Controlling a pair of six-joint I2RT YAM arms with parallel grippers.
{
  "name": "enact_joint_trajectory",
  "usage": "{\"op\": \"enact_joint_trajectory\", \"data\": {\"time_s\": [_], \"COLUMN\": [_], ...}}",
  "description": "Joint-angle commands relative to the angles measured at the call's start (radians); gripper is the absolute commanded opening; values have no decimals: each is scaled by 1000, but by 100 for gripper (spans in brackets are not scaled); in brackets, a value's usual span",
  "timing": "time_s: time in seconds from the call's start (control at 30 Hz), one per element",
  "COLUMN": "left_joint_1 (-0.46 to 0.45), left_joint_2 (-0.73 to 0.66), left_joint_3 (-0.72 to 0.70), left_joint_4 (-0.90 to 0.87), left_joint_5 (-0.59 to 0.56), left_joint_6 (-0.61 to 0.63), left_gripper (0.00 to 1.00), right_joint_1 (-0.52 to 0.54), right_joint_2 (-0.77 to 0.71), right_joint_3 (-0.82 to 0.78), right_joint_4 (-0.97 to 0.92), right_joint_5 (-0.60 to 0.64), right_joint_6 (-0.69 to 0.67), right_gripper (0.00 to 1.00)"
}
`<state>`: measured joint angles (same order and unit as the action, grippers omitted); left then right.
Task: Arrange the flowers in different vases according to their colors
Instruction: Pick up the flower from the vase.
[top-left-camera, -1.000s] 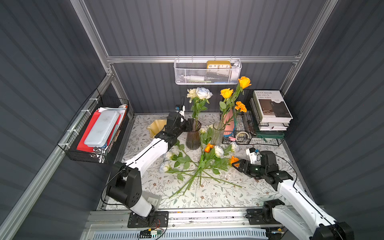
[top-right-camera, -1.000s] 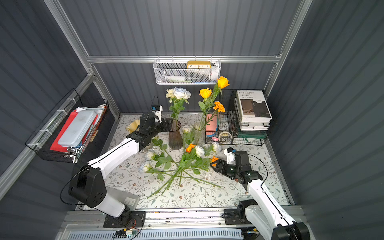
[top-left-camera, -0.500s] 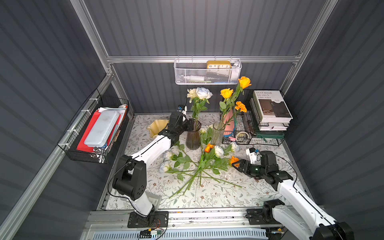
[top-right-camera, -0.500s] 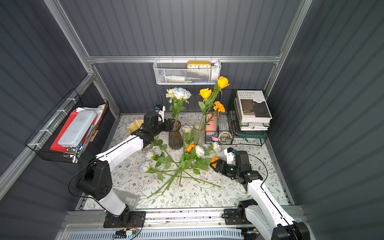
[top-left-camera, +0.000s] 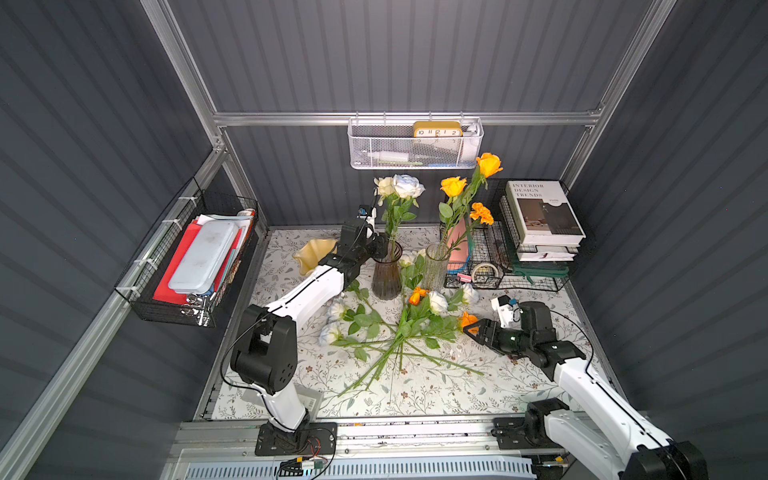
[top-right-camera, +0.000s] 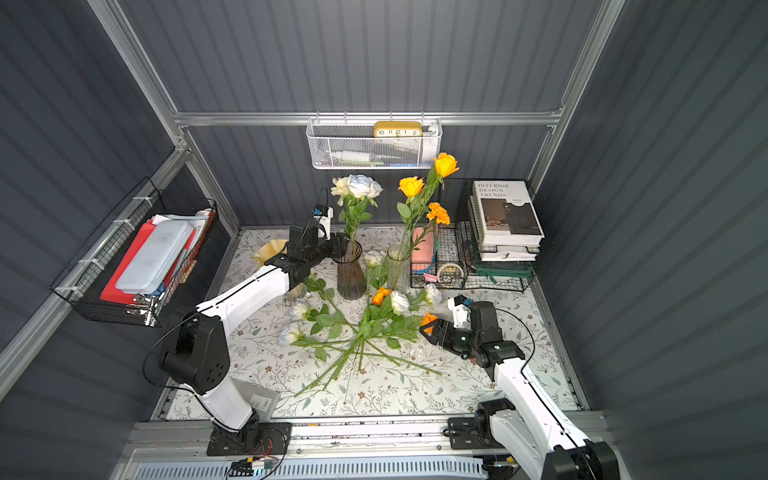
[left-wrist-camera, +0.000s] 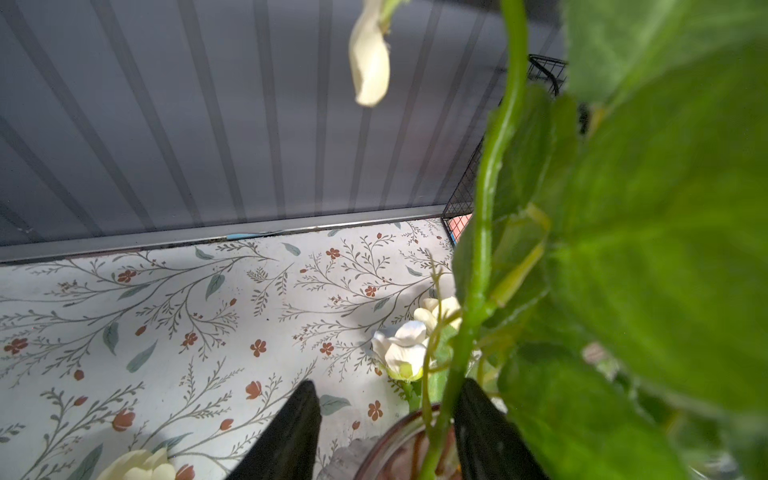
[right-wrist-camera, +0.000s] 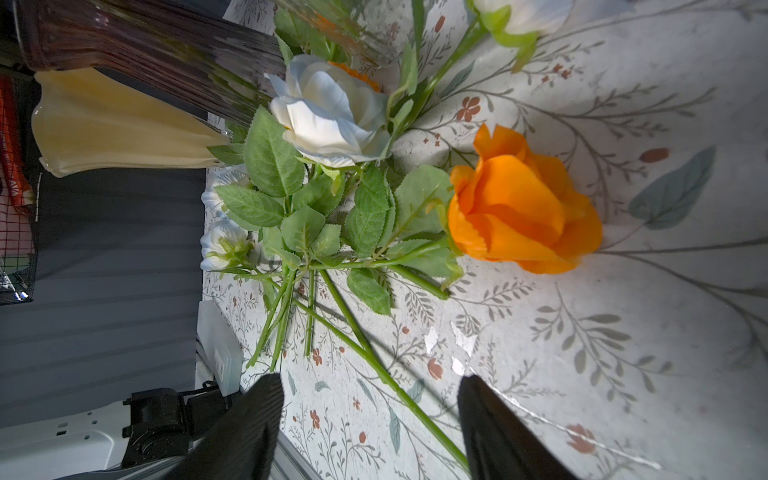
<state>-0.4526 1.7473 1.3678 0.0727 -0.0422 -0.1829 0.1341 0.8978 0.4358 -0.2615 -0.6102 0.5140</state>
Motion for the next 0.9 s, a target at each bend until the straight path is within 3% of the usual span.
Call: {"op": "enact_joint_trajectory", "data": {"time_s": [0.0, 0.13, 0.23, 0.7, 0.87], "left_joint_1": [3, 3, 3, 3, 3], "left_joint_2": [32, 31, 18, -91, -144], "left_joint_3": [36, 36, 35, 116, 141], "left_joint_4": [-15, -11, -11, -36, -54], "left_joint_5": [23, 30, 26, -41, -160], "left_joint_6": [32, 38, 42, 103, 138], "left_gripper": [46, 27, 20, 17, 16], "right_joint_1": [-1, -1, -1, -1, -1], "right_joint_2": [6, 3, 3, 6, 4], "right_joint_3": [13, 13, 13, 15, 14], "right_joint_4": [-7, -8, -8, -5, -5], "right_joint_5": [-10, -7, -4, -3, -5], "right_joint_6": [-18, -16, -16, -15, -14], "right_gripper": [71, 71, 71, 71, 71]}}
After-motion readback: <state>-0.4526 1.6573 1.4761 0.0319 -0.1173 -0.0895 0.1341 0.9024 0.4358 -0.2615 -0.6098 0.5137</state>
